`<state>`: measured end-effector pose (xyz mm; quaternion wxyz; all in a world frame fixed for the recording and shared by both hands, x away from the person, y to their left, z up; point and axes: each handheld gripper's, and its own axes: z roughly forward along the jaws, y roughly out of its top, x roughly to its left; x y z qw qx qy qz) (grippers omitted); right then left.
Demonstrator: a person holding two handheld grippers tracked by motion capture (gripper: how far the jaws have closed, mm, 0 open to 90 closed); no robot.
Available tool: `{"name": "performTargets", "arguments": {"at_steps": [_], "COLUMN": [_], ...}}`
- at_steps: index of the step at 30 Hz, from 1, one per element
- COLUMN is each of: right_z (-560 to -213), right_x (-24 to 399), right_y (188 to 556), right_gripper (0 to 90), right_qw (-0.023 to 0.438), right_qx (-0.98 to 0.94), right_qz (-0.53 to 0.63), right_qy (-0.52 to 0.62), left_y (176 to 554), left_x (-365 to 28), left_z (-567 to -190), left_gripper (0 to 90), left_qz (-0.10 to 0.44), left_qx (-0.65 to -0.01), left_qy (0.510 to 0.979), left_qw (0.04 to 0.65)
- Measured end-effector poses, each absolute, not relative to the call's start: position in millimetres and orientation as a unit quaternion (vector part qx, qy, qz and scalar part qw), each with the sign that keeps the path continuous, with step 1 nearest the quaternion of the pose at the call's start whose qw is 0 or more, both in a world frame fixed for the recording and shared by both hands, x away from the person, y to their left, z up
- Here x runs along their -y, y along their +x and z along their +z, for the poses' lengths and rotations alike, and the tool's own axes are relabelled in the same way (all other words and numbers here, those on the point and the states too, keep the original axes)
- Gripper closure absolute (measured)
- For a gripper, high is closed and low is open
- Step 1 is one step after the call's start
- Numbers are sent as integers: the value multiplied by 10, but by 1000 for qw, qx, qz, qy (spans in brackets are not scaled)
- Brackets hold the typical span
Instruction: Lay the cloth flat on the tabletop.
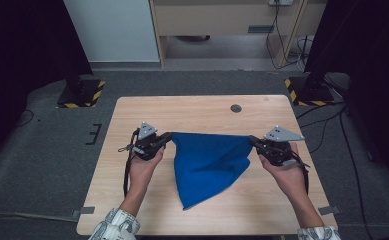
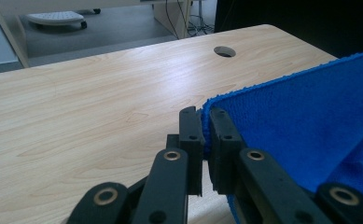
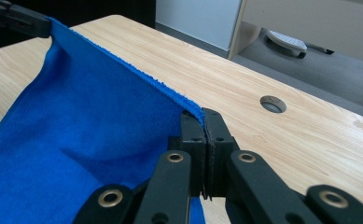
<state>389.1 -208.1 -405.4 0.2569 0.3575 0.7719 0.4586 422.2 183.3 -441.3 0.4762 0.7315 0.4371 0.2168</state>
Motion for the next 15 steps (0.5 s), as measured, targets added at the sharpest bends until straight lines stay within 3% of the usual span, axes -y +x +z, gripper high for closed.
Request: {"name": "performTargets", "arguments": {"at_steps": [15], "right_z": [-3979], "right_x": [2201], "right_y": [3827], "right_gripper": [889], "right_qw": [260], "right_qx": [-765], "right_qz": [461], "right_qy": [367], "left_y": [4165], "left_x": [-1745], "left_z": [-4378], "left_gripper": [847], "left_qz": [215], "left_qx": [-424], "left_qy": [735], "left_qw": [484]}}
